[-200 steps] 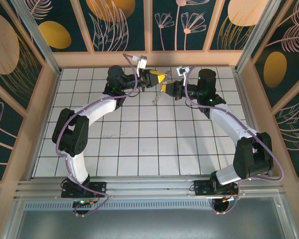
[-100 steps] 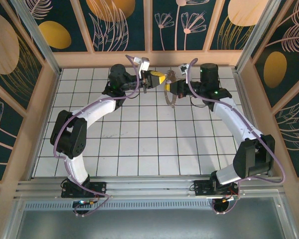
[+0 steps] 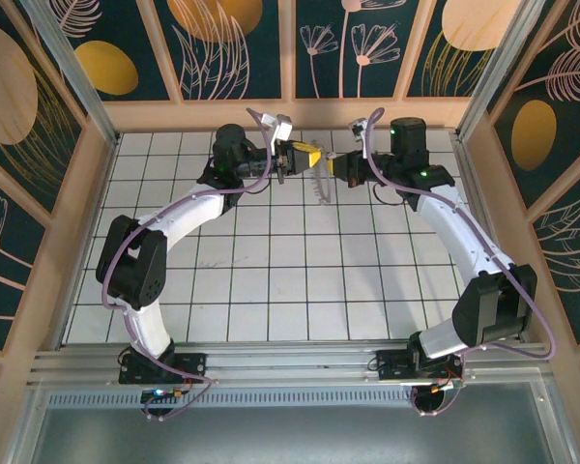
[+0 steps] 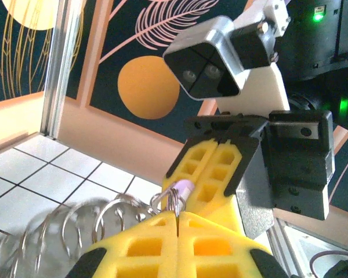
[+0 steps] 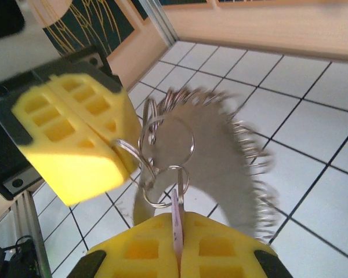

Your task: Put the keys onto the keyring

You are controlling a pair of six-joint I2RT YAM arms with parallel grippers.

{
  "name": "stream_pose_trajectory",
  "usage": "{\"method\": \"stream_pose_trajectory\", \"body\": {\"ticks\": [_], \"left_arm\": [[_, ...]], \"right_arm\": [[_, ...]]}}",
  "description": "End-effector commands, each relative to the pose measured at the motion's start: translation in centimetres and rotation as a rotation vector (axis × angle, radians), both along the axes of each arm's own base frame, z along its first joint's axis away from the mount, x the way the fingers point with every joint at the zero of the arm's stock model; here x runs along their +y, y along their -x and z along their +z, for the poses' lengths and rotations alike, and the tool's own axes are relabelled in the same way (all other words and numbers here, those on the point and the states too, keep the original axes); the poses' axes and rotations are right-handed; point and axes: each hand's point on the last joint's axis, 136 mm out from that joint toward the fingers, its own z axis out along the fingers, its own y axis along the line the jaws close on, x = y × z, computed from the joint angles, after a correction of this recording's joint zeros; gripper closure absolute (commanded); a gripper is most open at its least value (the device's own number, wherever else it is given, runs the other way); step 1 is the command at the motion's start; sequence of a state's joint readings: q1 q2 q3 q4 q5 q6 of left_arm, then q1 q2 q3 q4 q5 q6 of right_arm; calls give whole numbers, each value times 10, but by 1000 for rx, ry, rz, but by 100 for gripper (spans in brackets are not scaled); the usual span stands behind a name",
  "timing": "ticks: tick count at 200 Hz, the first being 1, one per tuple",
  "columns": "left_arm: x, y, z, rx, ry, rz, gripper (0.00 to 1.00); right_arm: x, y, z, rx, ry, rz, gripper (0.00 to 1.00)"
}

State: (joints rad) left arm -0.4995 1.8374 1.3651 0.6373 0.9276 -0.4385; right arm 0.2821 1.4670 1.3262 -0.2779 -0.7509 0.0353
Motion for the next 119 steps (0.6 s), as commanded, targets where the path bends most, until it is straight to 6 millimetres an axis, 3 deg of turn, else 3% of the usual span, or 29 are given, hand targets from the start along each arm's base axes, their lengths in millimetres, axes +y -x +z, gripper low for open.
{"method": "stream_pose_trajectory", "body": {"ticks": [1, 37, 119], "left_arm": [[0, 14, 14, -18, 41, -61, 100], [0, 14, 16, -2, 71, -67, 100], [0, 12, 8, -18, 24, -46, 100]], "right_arm": [[12, 4, 12, -63, -35, 49, 100], [26, 2, 4, -74, -30, 51, 100], [-1, -9, -6, -80, 151, -89, 100]]}}
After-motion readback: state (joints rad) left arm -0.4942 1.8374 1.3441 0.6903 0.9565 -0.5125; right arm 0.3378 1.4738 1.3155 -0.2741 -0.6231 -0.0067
